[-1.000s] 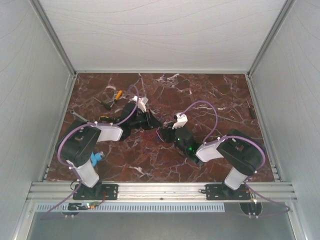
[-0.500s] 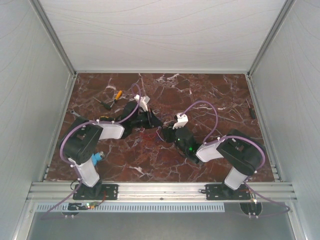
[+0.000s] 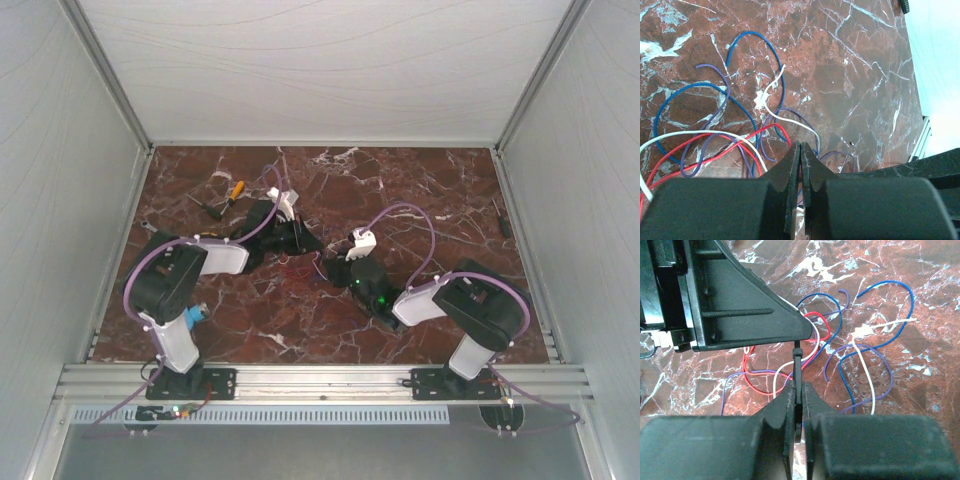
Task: Zip-tie the wires
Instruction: Tie the cable at the center of the board.
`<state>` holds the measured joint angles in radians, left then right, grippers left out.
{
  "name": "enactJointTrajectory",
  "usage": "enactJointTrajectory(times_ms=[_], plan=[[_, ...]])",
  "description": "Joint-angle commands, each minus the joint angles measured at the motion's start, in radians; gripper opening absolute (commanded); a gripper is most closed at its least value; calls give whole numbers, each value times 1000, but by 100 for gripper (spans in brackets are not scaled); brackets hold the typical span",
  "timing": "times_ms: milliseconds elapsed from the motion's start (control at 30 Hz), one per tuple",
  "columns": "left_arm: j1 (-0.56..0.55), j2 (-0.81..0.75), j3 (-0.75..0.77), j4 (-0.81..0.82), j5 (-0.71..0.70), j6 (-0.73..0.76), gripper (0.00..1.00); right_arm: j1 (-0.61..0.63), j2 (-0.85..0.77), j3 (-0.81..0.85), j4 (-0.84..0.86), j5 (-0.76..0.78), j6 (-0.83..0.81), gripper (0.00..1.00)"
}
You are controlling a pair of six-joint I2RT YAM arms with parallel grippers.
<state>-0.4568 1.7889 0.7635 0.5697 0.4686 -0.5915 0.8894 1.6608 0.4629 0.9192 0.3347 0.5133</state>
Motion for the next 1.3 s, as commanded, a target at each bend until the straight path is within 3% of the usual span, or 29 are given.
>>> enactJointTrajectory(times_ms=[0,33,100,200,333,833,1267], plan=[[69,6,26,79,-123,41,0,18,-15,-28,2,3,-34,9],[68,-1,16,90,-112,28,0,17,-26,-23,-9,4,-41,20],[66,-17,-8,120,-90,6,0,8,-49,-6,-34,-13,-52,32],[60,-39,-33,142,-68,-13,0,-7,-73,33,-100,-51,-53,43],[47,-58,-53,162,-55,-29,0,-22,-83,59,-125,-80,-56,51],[9,-97,-85,190,-24,-46,0,-123,22,143,-66,-265,-74,52],[0,-95,-85,200,-16,-53,0,-145,80,205,-78,-324,-72,45]])
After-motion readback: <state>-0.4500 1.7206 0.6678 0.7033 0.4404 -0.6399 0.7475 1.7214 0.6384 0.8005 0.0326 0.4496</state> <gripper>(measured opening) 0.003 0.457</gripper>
